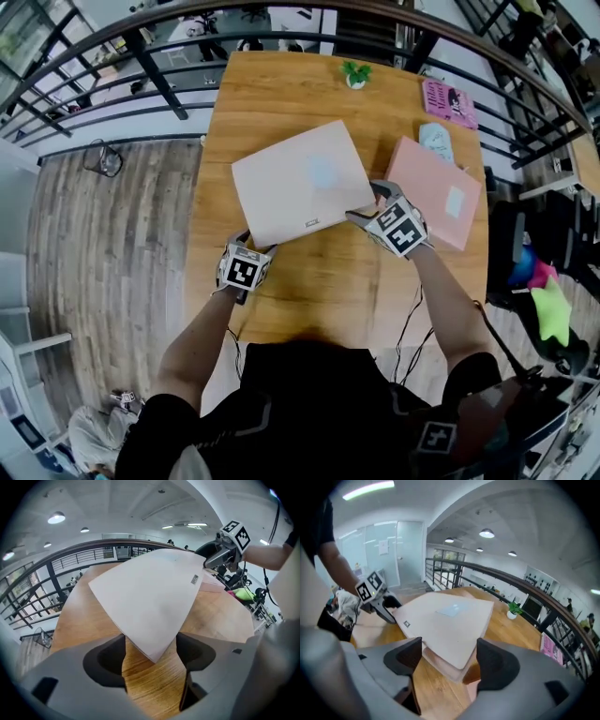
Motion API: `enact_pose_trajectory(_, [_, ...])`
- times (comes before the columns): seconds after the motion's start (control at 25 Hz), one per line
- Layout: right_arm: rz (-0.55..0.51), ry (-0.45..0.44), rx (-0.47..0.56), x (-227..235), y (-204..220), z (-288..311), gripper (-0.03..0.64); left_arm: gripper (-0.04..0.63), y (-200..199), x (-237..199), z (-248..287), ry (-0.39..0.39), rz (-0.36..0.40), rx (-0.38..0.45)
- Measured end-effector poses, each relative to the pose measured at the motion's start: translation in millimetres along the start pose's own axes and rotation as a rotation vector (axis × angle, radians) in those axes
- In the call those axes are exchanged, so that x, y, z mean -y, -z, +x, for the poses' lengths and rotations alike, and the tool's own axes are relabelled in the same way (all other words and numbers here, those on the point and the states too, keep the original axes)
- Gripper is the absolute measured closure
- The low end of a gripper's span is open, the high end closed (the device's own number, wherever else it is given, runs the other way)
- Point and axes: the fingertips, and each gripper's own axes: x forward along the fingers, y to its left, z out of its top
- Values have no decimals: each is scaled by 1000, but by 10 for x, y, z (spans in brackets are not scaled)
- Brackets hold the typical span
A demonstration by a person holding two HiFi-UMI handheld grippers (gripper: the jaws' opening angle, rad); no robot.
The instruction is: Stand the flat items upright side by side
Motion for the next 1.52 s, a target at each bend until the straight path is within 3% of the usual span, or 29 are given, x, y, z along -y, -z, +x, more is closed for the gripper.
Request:
enact_pose_trajectory(0.2, [61, -7, 6, -72, -44, -154, 265, 250, -17, -31, 19, 20, 28, -10])
enact_pose_trajectory(0.32, [130, -34, 60, -117, -140, -239, 264, 250, -13, -51, 17, 22, 27, -15])
enact_pose_trajectory(0.6, [122, -44, 170, -224, -521, -492, 279, 250, -70, -81, 49, 47, 6, -9])
enact_pose_trajectory(1.12, [-72, -51, 298, -785, -1410, -750, 279, 249, -27, -201, 84, 57, -19, -28])
enact_pose_trajectory(1.52, [-195, -50, 283, -1114, -1832, -637, 315, 249, 0, -269, 138, 76, -15, -42])
